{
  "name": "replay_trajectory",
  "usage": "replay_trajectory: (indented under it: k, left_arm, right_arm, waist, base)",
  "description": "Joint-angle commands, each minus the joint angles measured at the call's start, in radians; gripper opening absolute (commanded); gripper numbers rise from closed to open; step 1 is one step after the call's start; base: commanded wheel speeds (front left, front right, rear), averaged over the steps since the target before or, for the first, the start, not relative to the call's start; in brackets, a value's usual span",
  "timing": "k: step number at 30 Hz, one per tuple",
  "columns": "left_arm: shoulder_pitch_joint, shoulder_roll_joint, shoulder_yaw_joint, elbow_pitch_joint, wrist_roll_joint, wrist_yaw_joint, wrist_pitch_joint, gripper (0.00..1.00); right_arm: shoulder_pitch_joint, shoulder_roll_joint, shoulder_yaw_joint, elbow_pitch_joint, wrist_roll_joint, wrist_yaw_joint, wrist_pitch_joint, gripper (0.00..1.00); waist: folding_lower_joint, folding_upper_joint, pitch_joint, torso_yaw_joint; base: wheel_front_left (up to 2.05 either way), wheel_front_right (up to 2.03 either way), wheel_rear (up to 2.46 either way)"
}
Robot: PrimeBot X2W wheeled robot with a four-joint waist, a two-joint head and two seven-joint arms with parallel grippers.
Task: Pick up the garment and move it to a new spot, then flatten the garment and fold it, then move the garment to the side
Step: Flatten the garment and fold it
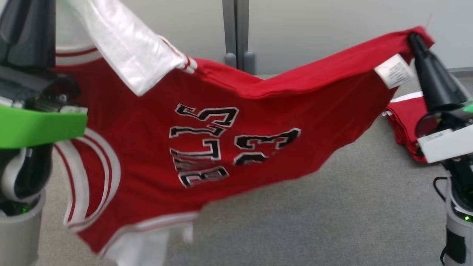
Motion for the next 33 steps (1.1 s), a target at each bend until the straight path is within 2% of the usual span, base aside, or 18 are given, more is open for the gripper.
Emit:
replay_trajectory:
  k: [1,6,12,18,22,27,30,33]
  left_arm:
    - [-0.032,0.010,-0.005,-0.001,0.003,-0.003,0.013,0.00]
    - [-0.109,0.008,-0.029,0.039,0.006,-0.012,0.047,0.00]
    - [-0.211,0.007,-0.062,0.162,0.033,-0.034,0.049,0.00]
    - [-0.407,0.028,-0.101,0.356,0.105,-0.062,0.028,0.00]
    - [-0.595,0.022,-0.113,0.517,0.174,-0.069,-0.031,0.00]
    - [-0.825,0.002,-0.144,0.708,0.268,-0.071,-0.142,0.00]
    - [-0.914,-0.022,-0.151,0.802,0.300,-0.064,-0.219,0.00]
    - [-0.919,-0.052,-0.157,0.881,0.296,-0.065,-0.293,0.00]
  right_arm:
    - [-0.013,0.004,-0.012,-0.025,-0.010,0.000,0.018,0.00]
    - [-0.055,0.018,-0.036,-0.072,-0.029,0.000,0.068,0.00]
    - [-0.165,0.022,-0.025,0.005,-0.096,0.000,0.068,0.00]
    - [-0.427,0.010,0.009,0.221,-0.199,0.000,0.007,0.00]
    - [-0.670,-0.028,0.071,0.409,-0.321,0.000,-0.101,0.00]
    - [-0.935,-0.020,0.104,0.652,-0.445,0.000,-0.230,0.00]
    - [-1.030,-0.012,0.102,0.775,-0.512,0.000,-0.302,0.00]
    - [-1.060,0.004,0.099,0.884,-0.545,0.000,-0.368,0.00]
  waist:
    - [0.0000,-0.0001,0.010,-0.010]
    - [0.0000,-0.0001,0.068,-0.028]
    - [0.0000,-0.0001,0.186,-0.041]
    - [0.0000,-0.0001,0.325,-0.059]
    - [0.0000,-0.0001,0.415,-0.065]
    - [0.0000,-0.0001,0.518,-0.064]
    - [0.0000,-0.0001,0.581,-0.055]
    - [0.0000,-0.0001,0.621,-0.042]
  base:
    - [0.00,0.00,0.00]
    - [0.00,0.00,0.00]
    - [0.00,0.00,0.00]
    - [0.00,0.00,0.00]
    - [0.00,0.00,0.00]
    - [0.00,0.00,0.00]
    - [0.00,0.00,0.00]
    - [0.00,0.00,0.00]
